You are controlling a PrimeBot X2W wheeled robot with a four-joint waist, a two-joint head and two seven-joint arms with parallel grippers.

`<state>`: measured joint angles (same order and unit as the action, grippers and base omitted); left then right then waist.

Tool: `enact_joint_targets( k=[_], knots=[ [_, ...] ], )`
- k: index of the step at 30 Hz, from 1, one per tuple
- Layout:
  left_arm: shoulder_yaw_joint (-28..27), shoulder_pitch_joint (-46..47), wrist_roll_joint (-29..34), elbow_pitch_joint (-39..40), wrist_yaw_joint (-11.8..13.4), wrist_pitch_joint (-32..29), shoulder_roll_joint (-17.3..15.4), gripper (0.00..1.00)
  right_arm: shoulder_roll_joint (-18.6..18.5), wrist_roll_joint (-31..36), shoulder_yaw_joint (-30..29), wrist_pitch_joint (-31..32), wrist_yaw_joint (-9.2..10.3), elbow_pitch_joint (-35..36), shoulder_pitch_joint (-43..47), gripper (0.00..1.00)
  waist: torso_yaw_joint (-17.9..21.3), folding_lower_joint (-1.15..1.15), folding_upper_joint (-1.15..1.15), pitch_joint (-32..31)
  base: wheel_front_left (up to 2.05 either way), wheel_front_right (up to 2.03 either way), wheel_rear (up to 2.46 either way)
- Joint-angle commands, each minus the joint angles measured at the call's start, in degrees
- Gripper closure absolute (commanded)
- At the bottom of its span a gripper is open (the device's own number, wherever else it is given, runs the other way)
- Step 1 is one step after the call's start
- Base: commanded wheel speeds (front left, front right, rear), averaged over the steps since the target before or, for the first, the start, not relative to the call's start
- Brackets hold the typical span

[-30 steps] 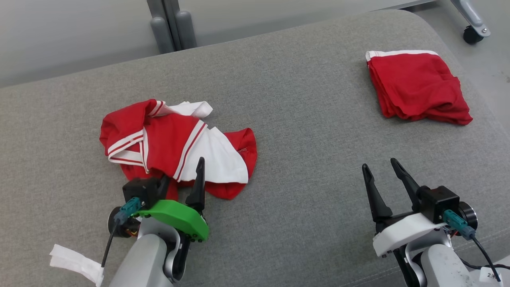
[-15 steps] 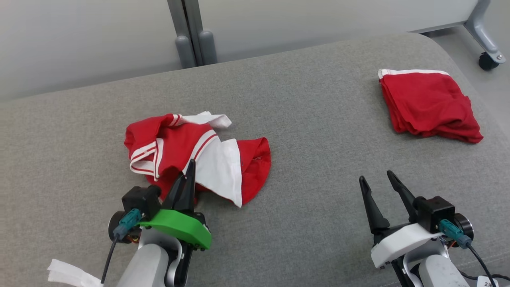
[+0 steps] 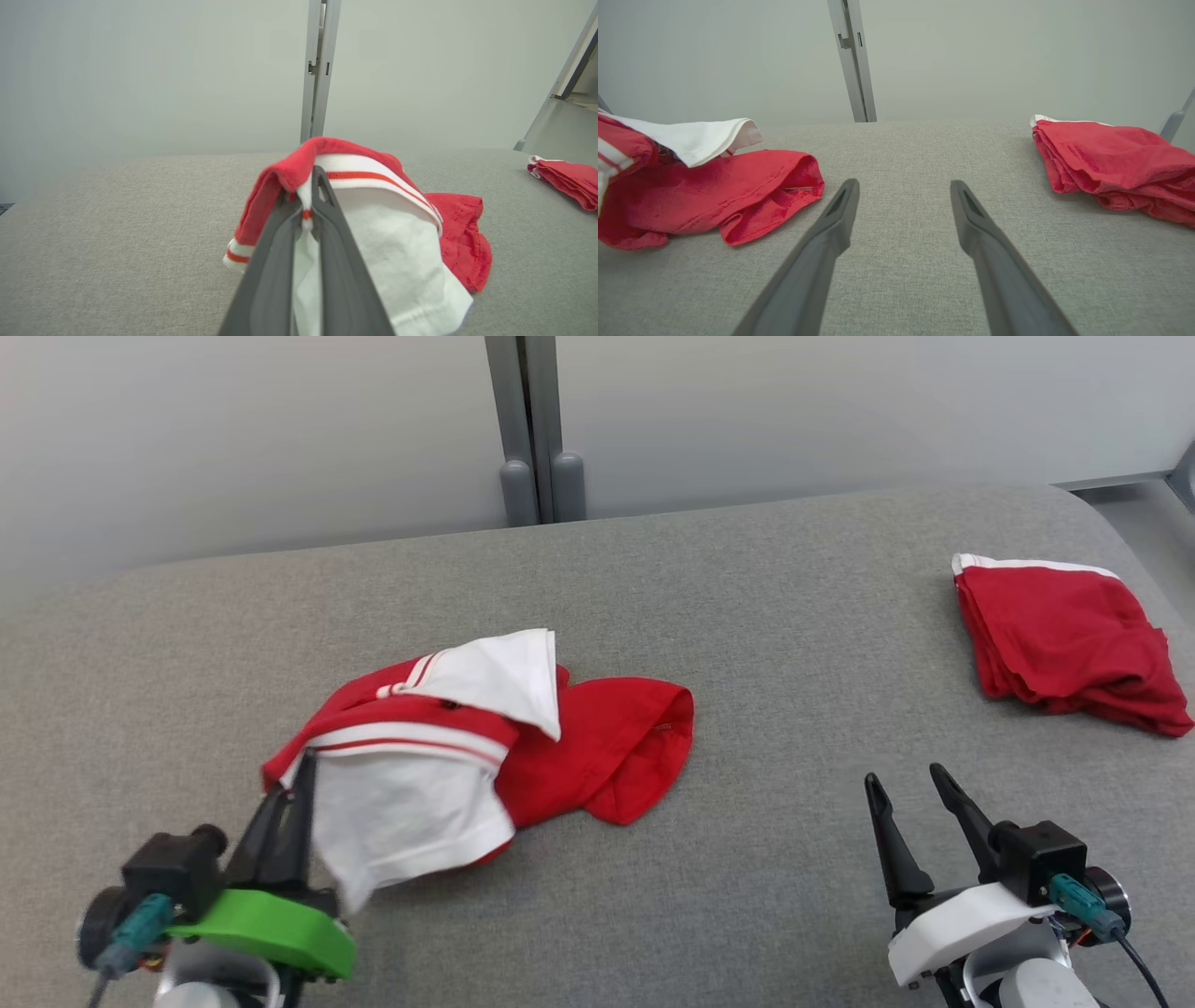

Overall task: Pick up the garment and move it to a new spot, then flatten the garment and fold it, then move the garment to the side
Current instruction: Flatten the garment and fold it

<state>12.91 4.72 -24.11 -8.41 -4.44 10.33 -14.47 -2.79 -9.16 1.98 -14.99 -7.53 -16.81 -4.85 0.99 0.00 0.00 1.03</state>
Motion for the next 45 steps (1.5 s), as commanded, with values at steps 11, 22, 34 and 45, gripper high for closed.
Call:
enact_joint_targets(
  k=[11, 22, 34, 45],
  knots=[
    [-6.38, 0.46, -1.84, -4.56, 3.52, -5.91, -7.26, 1.00, -0.23, -0.05, 0.60, -0.27, 0.09, -0.11, -1.11, 0.00, -0.38, 0.00, 0.00, 1.24, 0.00, 0.00, 0.00],
    [-5.36, 4.33, -1.19, -11.26, 3.44, -1.84, -5.67, 0.00, -0.22, 0.50, -0.14, -0.27, 0.09, -0.35, -1.48, 0.00, 0.18, 0.00, 0.00, 1.80, 0.00, 0.00, 0.00],
    [-5.93, 2.82, -0.47, -4.68, 4.42, -1.66, -8.38, 0.00, -0.23, 0.18, -0.74, -0.27, 0.09, -0.37, -0.45, 0.00, -2.57, 0.00, 0.00, 0.17, 0.00, 0.00, 0.00],
    [0.61, -1.65, -1.17, 0.01, 4.61, 1.68, 0.68, 0.00, -0.23, 2.51, 1.08, -0.27, 0.09, -2.39, -4.05, 0.00, -5.91, 0.00, 0.00, 0.42, 0.00, 0.00, 0.00]
  ],
)
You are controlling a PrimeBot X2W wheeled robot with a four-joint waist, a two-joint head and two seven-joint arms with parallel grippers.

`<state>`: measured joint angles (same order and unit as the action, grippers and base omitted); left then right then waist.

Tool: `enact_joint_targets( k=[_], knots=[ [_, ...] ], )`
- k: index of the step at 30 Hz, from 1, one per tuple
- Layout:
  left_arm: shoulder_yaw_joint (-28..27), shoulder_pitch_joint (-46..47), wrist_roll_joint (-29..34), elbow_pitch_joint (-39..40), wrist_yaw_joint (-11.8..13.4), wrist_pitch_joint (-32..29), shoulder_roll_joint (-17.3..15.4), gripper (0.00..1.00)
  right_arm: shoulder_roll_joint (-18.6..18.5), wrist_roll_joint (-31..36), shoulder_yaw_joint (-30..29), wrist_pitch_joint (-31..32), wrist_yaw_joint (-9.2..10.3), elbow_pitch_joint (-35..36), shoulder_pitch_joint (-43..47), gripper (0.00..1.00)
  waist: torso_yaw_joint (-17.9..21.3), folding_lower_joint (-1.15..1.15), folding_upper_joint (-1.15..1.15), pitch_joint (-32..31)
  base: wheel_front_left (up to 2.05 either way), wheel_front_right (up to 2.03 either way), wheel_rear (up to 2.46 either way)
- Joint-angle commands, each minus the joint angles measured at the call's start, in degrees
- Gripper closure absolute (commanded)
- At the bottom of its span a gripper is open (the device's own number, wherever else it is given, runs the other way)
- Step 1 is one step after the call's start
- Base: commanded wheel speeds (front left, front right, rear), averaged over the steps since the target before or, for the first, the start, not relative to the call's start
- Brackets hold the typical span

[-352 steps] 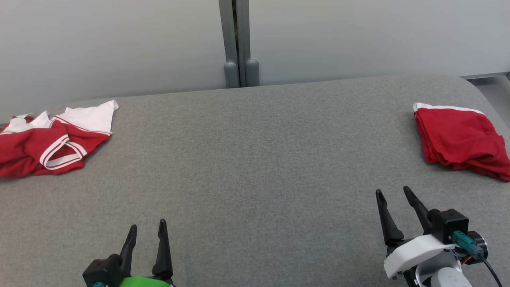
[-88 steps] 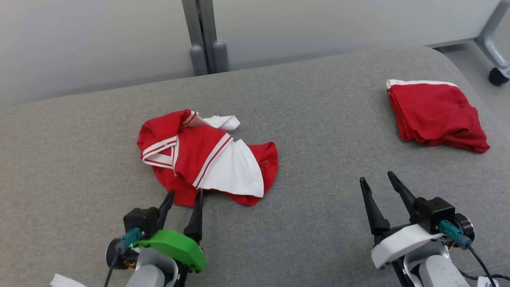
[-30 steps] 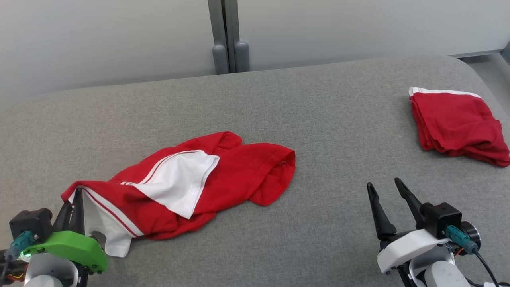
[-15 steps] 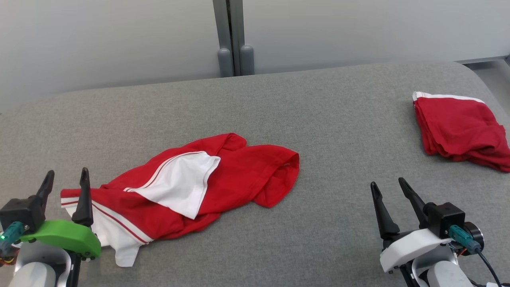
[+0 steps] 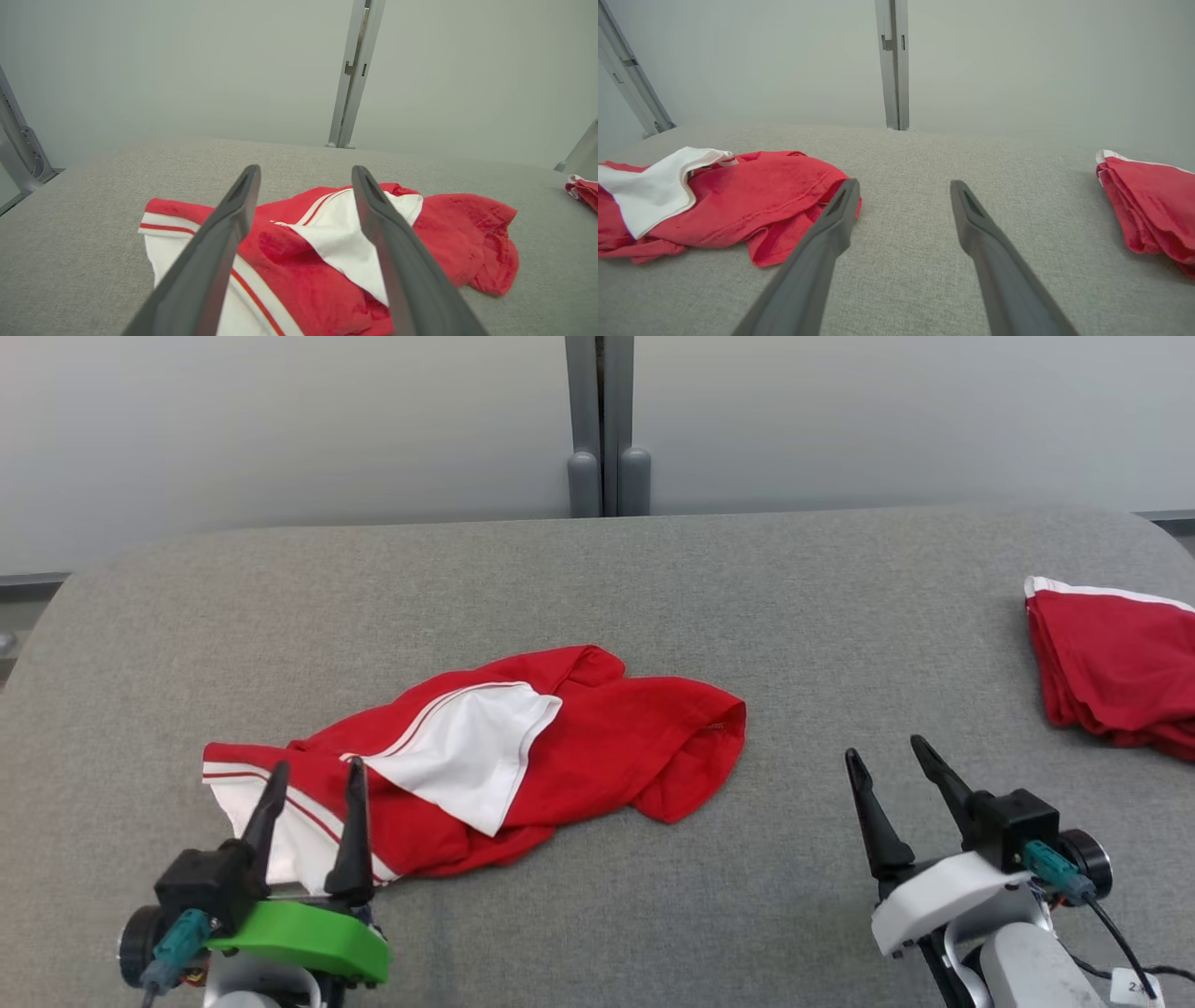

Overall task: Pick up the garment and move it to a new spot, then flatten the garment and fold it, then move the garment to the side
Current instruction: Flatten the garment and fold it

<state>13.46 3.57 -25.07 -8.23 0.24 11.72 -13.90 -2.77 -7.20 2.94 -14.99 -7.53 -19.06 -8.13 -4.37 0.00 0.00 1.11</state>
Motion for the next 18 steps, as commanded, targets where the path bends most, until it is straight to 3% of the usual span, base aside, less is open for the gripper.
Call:
enact_joint_targets(
  k=[1, 7, 18],
  knots=[
    [0.66, -0.56, -0.46, -0.51, -0.21, 0.79, 1.23, 0.00, -0.23, 1.34, 0.56, -0.27, 0.09, -0.81, -1.95, 0.00, -0.93, 0.00, 0.00, 0.64, 0.00, 0.00, 0.00],
    [3.02, 1.31, 0.65, -2.85, -1.18, 2.61, 5.08, 0.00, -0.24, 5.93, 1.74, 0.06, 0.09, -7.77, -11.09, 0.00, -3.77, 0.00, 0.00, 2.77, 0.00, 0.00, 0.00],
    [2.92, 4.26, 1.85, -5.16, -2.75, 3.49, 7.55, 0.00, -0.22, 13.57, -4.14, 4.14, 0.09, -26.55, -25.78, 0.00, -10.37, 0.00, 0.00, 7.67, 0.00, 0.00, 0.00]
  ],
)
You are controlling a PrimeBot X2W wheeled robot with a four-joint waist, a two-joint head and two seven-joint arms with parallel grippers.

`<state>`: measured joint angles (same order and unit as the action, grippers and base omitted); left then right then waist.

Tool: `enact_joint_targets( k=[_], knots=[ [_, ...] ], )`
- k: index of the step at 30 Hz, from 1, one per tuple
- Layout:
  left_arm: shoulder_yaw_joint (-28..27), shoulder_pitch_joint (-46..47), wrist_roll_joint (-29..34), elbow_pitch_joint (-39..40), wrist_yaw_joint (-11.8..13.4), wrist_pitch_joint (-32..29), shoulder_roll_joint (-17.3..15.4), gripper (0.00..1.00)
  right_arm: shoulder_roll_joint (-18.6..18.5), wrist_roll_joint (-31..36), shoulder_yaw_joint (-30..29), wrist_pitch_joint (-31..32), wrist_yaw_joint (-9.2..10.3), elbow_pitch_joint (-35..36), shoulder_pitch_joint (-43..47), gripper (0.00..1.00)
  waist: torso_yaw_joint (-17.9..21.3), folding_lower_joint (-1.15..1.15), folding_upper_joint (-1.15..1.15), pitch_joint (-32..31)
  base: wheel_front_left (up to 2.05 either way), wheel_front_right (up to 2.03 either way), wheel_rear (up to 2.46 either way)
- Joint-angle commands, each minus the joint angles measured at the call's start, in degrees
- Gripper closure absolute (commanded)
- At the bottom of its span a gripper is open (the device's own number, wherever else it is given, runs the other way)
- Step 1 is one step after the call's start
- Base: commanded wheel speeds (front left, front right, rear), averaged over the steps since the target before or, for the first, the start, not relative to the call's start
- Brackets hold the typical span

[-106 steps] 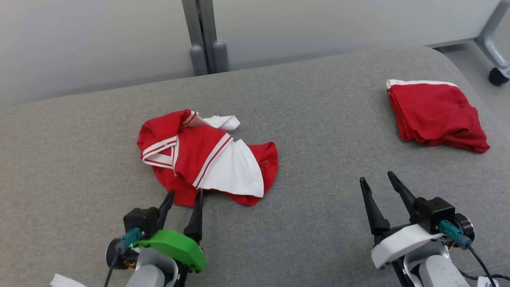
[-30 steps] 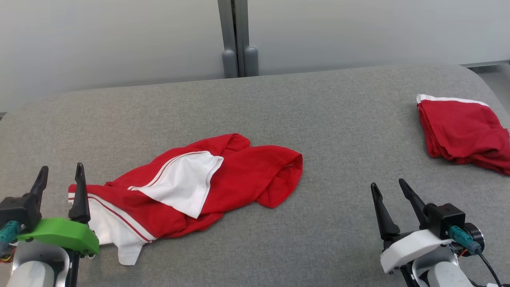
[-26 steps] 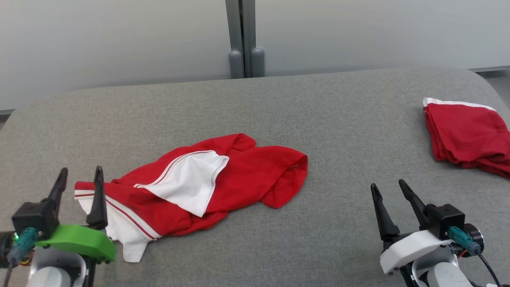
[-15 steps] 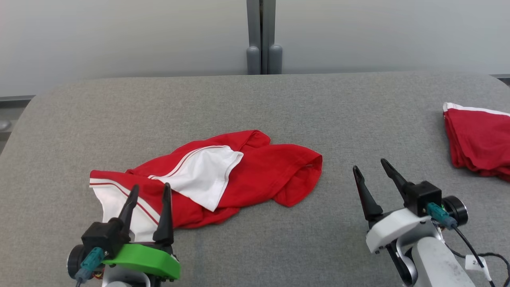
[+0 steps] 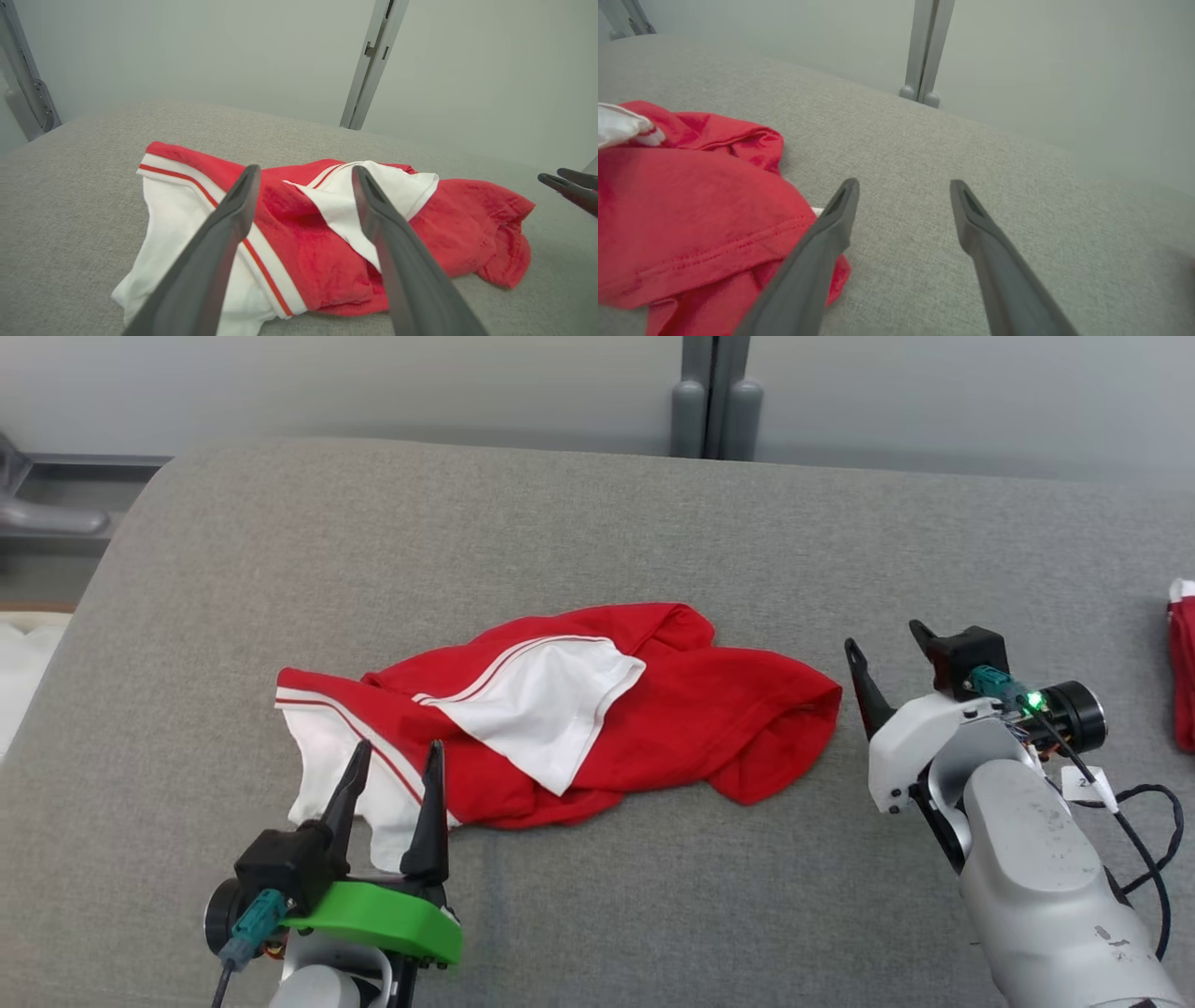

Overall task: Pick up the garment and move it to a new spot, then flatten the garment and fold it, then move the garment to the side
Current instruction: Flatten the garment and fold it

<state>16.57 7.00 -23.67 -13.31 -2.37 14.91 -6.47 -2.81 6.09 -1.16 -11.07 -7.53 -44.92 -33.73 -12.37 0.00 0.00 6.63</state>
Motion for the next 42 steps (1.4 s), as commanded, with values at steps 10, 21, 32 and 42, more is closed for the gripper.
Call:
enact_joint_targets(
  k=[10, 21, 32, 42],
  knots=[
    [-1.99, -0.60, 1.78, -0.13, -1.24, 0.27, 1.58, 0.00, -0.25, -2.88, 7.97, -0.89, 0.09, -11.27, -1.09, 0.00, -3.64, 0.00, 0.00, 2.24, 0.00, 0.00, 0.00],
    [-3.19, -0.82, 2.86, 0.27, -2.19, 0.28, 2.61, 0.00, -0.04, -3.96, 18.68, -1.46, 0.04, -13.19, 0.08, 0.05, -2.93, 0.00, 0.00, 2.98, 0.00, 0.00, 0.00],
    [-4.80, -0.32, 3.46, 0.21, -2.71, 0.29, 3.02, 0.00, -1.05, -6.14, 20.41, -1.62, 0.09, -10.30, -4.12, 1.00, -2.21, 0.00, 0.00, 3.85, 0.00, 0.00, 0.00],
    [-5.34, -0.76, 3.91, 0.40, -3.08, 0.28, 3.39, 0.00, -7.69, -3.94, 13.93, -1.77, 0.09, -2.76, -13.22, 1.00, -1.07, 0.00, 0.00, 2.89, 0.00, 0.00, 0.00]
  ],
)
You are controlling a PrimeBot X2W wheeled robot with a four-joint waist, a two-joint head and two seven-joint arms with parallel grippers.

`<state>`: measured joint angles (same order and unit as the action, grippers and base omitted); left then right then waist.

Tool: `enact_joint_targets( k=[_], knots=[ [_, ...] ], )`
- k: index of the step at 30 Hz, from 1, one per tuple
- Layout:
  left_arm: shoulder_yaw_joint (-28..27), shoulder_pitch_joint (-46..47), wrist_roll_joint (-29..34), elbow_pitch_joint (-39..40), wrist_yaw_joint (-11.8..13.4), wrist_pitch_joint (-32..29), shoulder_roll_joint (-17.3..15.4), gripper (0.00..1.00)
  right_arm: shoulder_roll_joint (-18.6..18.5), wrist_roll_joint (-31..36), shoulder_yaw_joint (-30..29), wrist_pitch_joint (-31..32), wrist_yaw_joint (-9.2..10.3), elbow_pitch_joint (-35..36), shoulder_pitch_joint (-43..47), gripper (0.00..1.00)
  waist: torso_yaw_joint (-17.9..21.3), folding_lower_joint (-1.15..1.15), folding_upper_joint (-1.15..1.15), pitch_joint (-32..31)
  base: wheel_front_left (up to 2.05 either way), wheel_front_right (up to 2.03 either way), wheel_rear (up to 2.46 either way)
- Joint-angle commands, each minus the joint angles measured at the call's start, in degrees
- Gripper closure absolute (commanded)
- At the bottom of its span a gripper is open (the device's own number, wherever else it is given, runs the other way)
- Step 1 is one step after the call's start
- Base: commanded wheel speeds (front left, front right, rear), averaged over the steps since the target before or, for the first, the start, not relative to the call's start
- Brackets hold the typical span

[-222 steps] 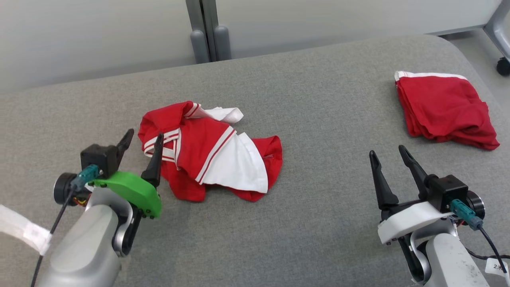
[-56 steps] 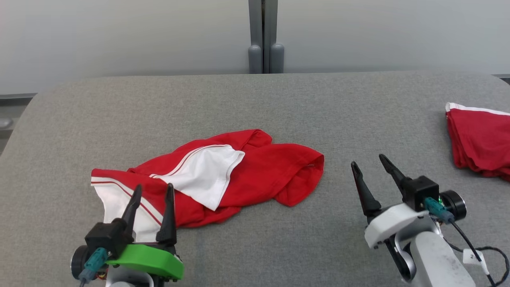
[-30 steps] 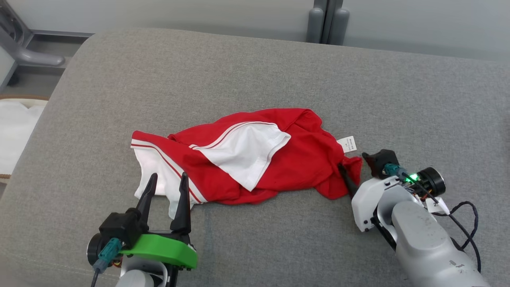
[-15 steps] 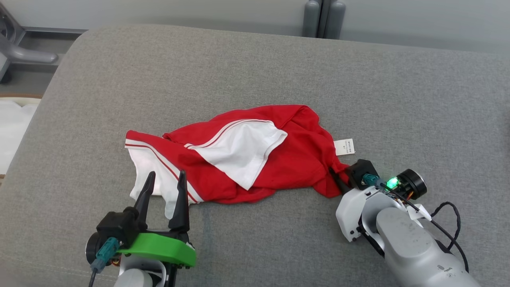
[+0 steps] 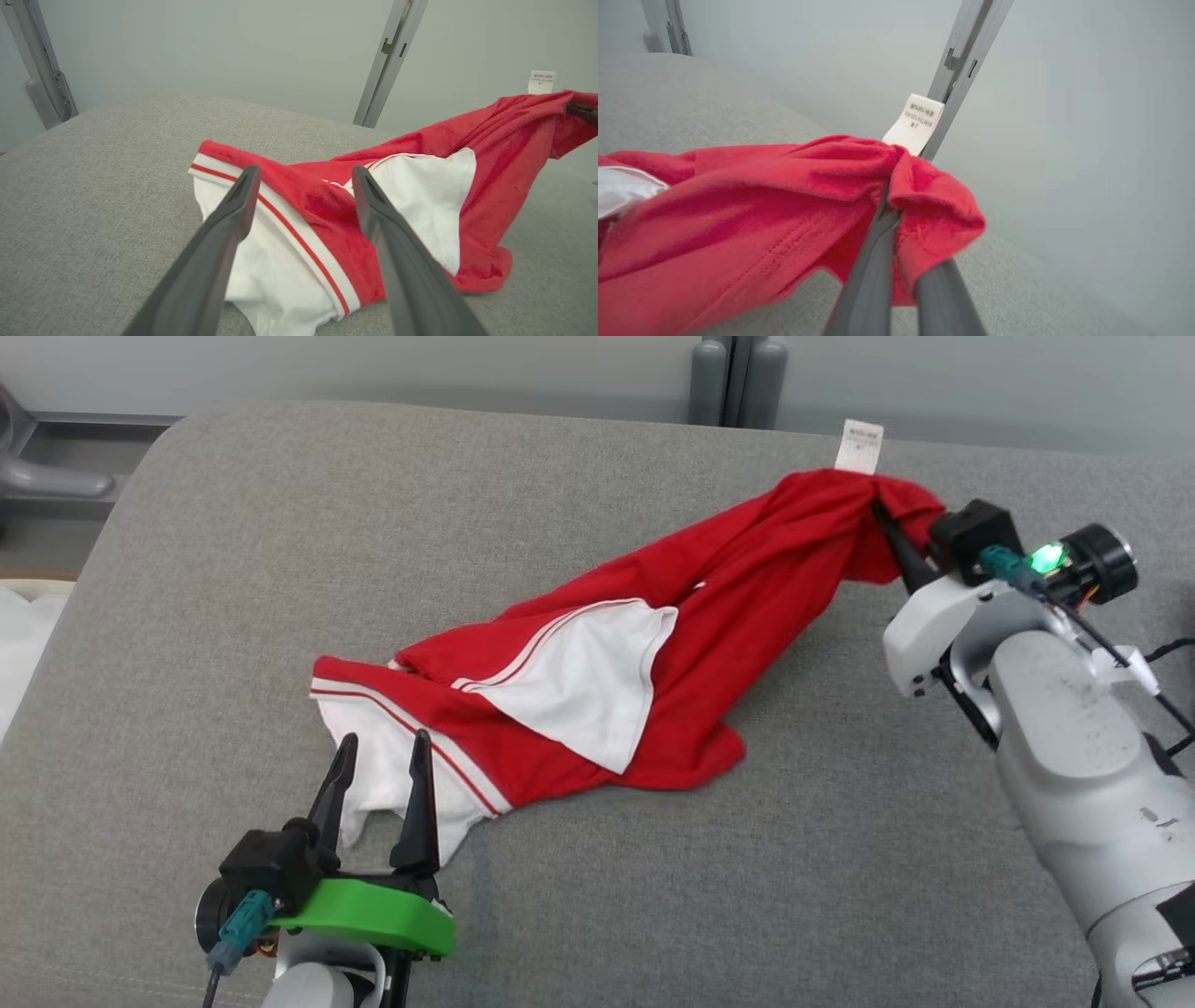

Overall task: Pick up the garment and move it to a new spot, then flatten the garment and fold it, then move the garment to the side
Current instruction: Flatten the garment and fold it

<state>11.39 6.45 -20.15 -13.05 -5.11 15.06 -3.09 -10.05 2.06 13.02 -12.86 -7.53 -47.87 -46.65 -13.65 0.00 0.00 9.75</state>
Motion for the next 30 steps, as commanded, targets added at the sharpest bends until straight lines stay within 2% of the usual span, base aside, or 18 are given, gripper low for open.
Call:
enact_joint_targets(
  k=[1, 11, 15, 22, 28, 29, 30],
  knots=[
    [-0.20, -0.37, 0.40, 0.16, -0.36, 0.13, 0.04, 0.00, -1.07, 0.23, -0.56, 0.37, 0.09, 1.19, -0.81, 1.00, 0.37, 0.00, 0.00, -0.40, 0.00, 0.00, 0.00],
    [-0.33, -0.41, 0.54, 0.89, -0.49, 0.08, 0.15, 0.00, -6.49, -1.02, -1.31, 7.07, 0.09, 12.74, -3.24, 1.00, 1.05, 0.00, 0.00, -0.33, 0.00, 0.00, 0.00],
    [0.36, 0.30, 0.06, 1.23, -0.71, 0.09, 0.18, 0.00, -8.92, -1.74, -1.61, 11.30, 0.09, 14.84, -2.83, 1.00, 0.32, 0.00, 0.00, 0.85, 0.00, 0.00, 0.00],
    [3.57, 3.08, -1.54, 1.59, -0.86, 0.09, 0.18, 0.00, -13.75, 0.43, -2.73, 13.17, 0.09, 8.84, -8.16, 1.00, -2.75, 0.00, 0.00, 4.37, 0.00, 0.00, 0.00],
    [6.91, 5.65, -3.02, 2.12, -0.40, 0.09, 0.18, 0.00, -15.23, 3.71, -4.02, 11.08, 0.09, 0.60, -15.47, 1.00, -5.26, 0.00, 0.00, 7.24, 0.00, 0.00, 0.00],
    [7.40, 6.00, -3.24, 2.17, -0.31, 0.08, 0.17, 0.00, -15.10, 4.55, -4.57, 10.86, 0.09, -1.04, -16.48, 0.67, -5.40, 0.00, 0.00, 7.64, 0.00, 0.00, 0.00],
    [7.98, 6.29, -3.44, 2.12, -0.22, 0.09, 0.18, 0.00, -14.71, 5.44, -5.11, 10.55, 0.09, -2.66, -17.25, 0.01, -5.45, 0.00, 0.00, 8.01, 0.00, 0.00, 0.00]
  ],
)
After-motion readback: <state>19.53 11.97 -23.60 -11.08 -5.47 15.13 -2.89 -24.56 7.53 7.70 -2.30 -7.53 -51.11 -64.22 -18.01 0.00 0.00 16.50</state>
